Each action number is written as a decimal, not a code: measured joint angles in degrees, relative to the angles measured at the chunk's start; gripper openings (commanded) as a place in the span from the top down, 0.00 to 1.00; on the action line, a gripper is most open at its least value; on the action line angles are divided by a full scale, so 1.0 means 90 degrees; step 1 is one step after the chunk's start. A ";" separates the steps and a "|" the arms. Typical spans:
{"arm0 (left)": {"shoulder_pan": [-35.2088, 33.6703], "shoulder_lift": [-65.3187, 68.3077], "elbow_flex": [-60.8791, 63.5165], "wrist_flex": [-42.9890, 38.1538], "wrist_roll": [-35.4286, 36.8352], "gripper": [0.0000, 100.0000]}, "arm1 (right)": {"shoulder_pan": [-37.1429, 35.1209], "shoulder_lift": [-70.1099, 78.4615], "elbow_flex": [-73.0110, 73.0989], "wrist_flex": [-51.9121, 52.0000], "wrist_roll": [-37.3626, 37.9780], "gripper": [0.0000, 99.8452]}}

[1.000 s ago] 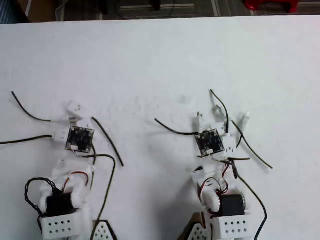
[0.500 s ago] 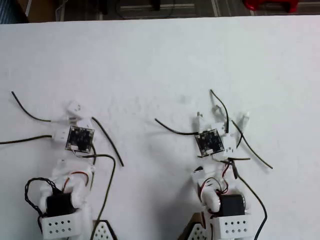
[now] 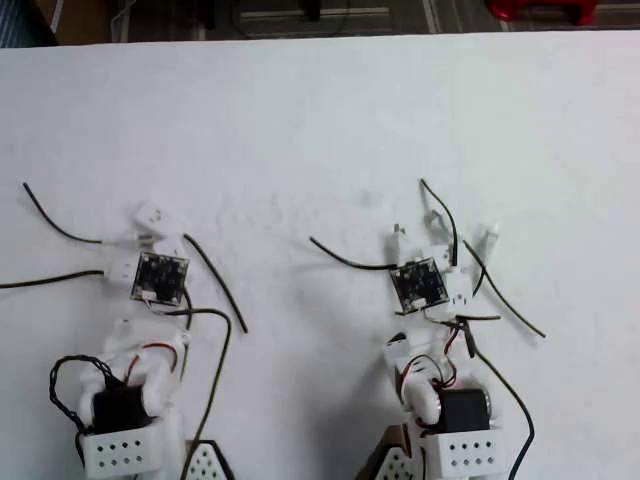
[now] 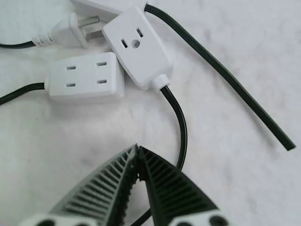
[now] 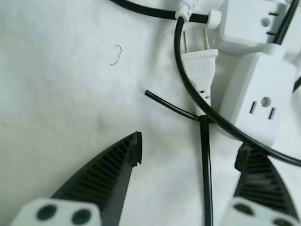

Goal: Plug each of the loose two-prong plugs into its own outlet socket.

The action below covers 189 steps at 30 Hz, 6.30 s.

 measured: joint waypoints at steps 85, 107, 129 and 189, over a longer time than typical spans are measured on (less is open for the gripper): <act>0.0000 0.0000 0.0000 0.0000 0.0000 0.98 | 0.1954 1.2054 -0.8889 0.0733 0.1748 0.95; 0.0000 0.0000 0.0000 0.0000 0.0000 0.98 | -0.2774 1.3822 -1.2034 0.1573 0.0547 0.95; 0.0000 0.0000 0.0000 0.0000 0.0000 0.98 | -0.2598 1.5756 -1.3646 0.2364 0.1680 0.58; 0.0000 0.0000 0.0000 0.0010 0.0000 0.98 | -0.0098 1.5600 -1.6352 0.1739 0.4796 0.58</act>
